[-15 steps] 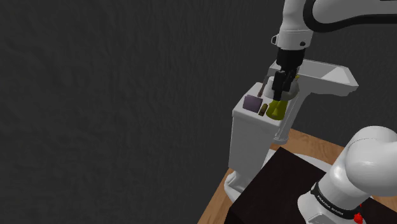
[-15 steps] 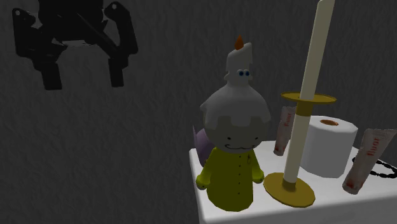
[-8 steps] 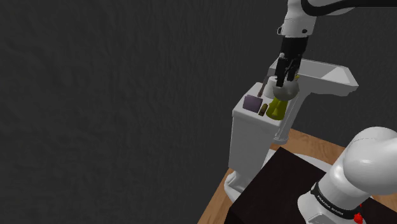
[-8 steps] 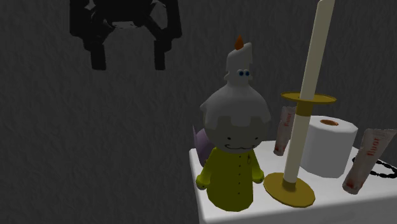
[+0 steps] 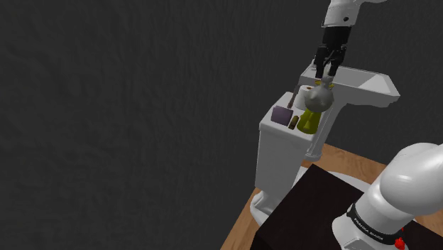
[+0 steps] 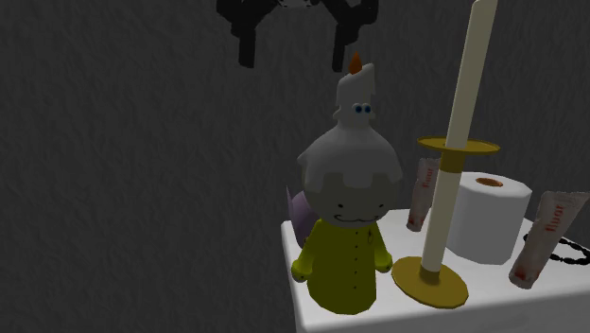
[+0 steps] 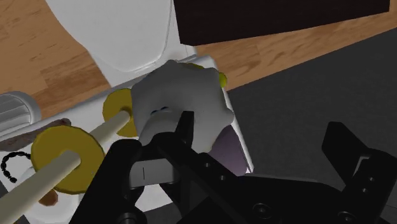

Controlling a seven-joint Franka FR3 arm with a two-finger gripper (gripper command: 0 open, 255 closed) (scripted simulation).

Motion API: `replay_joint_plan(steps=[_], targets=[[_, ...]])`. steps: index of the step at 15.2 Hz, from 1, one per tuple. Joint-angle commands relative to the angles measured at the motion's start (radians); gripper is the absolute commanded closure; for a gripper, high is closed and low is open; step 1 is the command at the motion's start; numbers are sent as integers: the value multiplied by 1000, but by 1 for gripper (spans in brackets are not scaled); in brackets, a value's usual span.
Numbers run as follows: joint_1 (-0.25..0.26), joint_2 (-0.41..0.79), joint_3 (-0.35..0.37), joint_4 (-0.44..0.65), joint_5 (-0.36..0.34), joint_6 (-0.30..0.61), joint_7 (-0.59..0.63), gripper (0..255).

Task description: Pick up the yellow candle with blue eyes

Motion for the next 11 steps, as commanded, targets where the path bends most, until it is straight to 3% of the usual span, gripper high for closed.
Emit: replay_joint_plan(steps=[1, 5, 11], targets=[[-17, 57, -43, 75, 5, -24, -24, 0], [-46, 154, -113, 199, 24, -67, -66, 0], [-49, 133, -113, 97, 17, 14, -64, 0]])
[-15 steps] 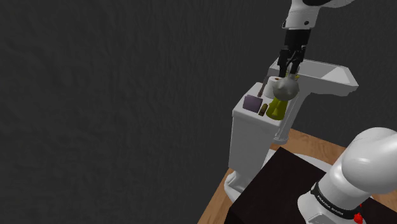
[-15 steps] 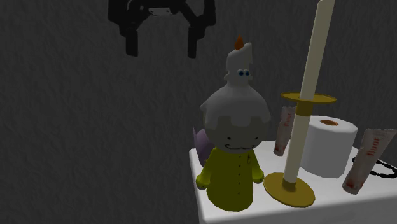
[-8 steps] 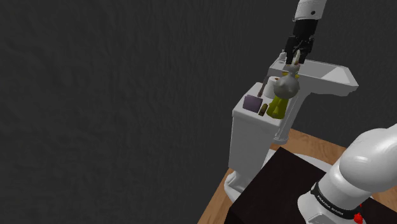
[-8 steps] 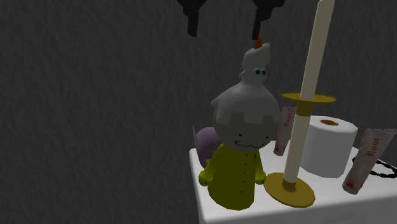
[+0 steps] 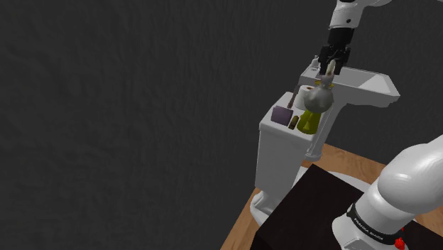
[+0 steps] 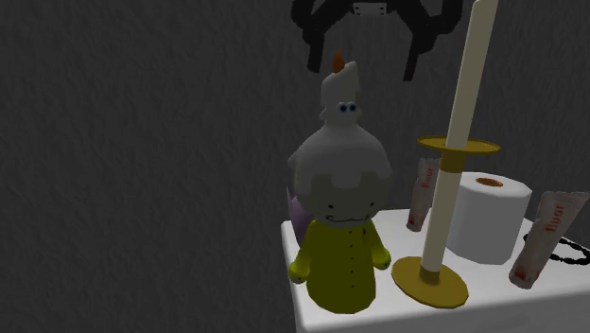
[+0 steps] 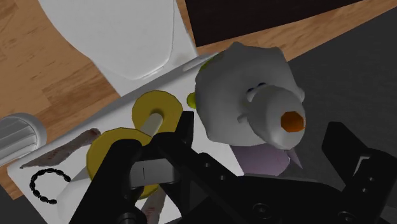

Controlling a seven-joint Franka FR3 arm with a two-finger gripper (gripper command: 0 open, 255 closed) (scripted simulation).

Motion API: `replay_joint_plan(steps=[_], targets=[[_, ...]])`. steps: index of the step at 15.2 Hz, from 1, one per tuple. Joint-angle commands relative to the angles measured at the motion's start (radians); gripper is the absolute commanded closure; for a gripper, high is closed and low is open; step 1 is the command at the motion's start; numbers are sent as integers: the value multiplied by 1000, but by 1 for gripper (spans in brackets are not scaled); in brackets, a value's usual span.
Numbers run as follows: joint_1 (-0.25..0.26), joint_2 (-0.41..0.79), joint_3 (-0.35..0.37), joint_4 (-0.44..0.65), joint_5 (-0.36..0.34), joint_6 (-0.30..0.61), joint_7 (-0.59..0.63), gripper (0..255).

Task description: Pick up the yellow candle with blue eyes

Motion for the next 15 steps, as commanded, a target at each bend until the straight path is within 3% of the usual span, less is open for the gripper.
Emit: replay_joint_plan(steps=[1, 3, 4, 15], targets=[[-2, -4, -2, -40, -2, 36, -1, 0], [-2, -4, -2, -40, -2, 36, -1, 0], [-1, -6, -1, -39, -2, 34, 1, 255], [-1, 1, -1, -8, 0, 9, -1, 255]])
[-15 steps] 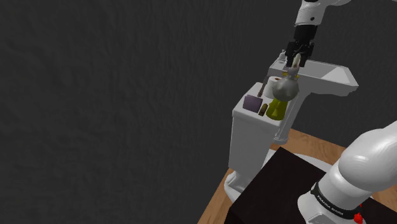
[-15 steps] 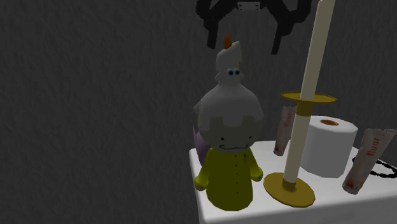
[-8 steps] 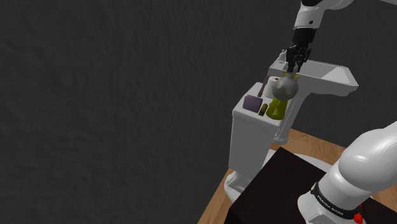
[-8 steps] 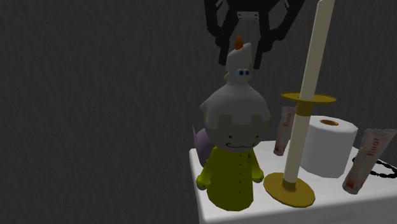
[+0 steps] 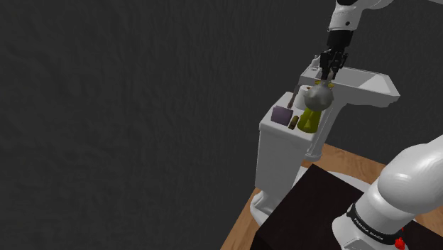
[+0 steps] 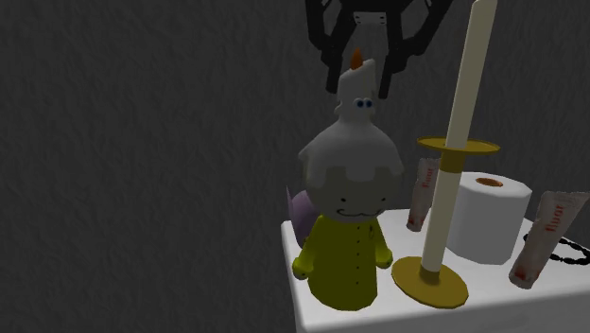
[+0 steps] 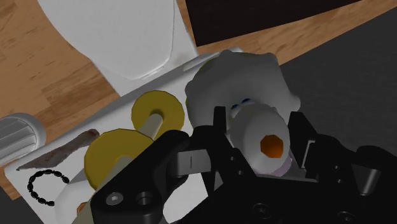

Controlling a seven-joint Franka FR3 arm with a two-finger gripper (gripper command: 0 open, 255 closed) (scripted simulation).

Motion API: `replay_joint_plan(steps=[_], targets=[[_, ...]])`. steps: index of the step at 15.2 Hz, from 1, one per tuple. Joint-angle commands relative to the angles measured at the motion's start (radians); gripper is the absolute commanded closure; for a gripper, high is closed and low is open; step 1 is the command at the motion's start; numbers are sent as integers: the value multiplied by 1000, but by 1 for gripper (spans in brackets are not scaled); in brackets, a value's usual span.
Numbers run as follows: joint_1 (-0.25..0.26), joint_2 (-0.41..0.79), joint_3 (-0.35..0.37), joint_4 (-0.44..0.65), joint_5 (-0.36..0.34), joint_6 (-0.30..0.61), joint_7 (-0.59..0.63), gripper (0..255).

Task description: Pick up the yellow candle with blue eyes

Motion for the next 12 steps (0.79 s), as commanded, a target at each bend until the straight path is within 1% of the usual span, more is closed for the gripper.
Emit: replay_joint_plan(steps=[1, 12], targets=[[1, 4, 1, 28, 2, -24, 0, 255], [7, 55, -1, 228, 16, -175, -8, 255]])
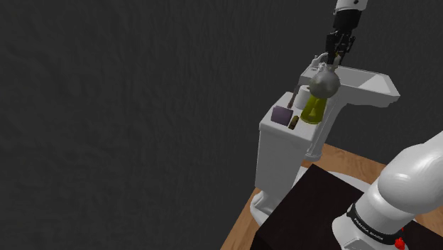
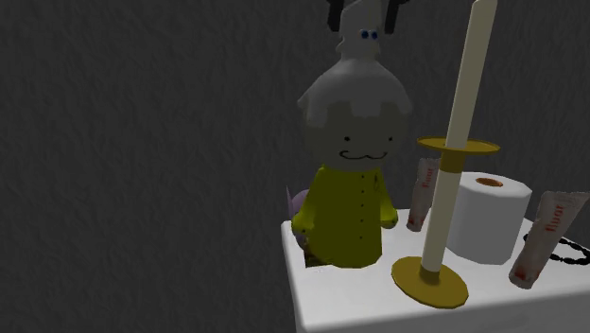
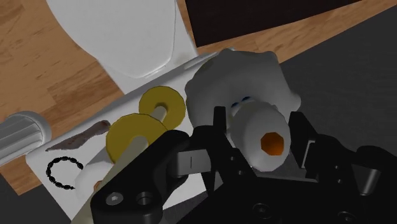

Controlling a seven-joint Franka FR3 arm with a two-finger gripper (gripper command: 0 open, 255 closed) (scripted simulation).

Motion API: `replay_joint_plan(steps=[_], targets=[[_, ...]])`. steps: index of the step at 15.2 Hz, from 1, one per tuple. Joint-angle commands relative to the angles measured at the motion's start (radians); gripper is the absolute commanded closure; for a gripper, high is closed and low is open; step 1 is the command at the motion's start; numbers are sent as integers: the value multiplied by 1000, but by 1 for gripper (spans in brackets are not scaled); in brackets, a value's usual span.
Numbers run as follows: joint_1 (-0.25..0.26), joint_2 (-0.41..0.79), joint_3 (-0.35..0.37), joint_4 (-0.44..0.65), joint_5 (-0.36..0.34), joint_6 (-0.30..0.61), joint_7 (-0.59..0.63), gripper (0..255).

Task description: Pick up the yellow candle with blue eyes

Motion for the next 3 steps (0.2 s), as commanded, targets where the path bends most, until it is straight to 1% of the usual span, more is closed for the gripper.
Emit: replay_joint_plan(steps=[1, 3], targets=[[1, 12, -2, 44, 3, -32, -3, 255], [1, 13, -2, 47, 3, -34, -4, 255]])
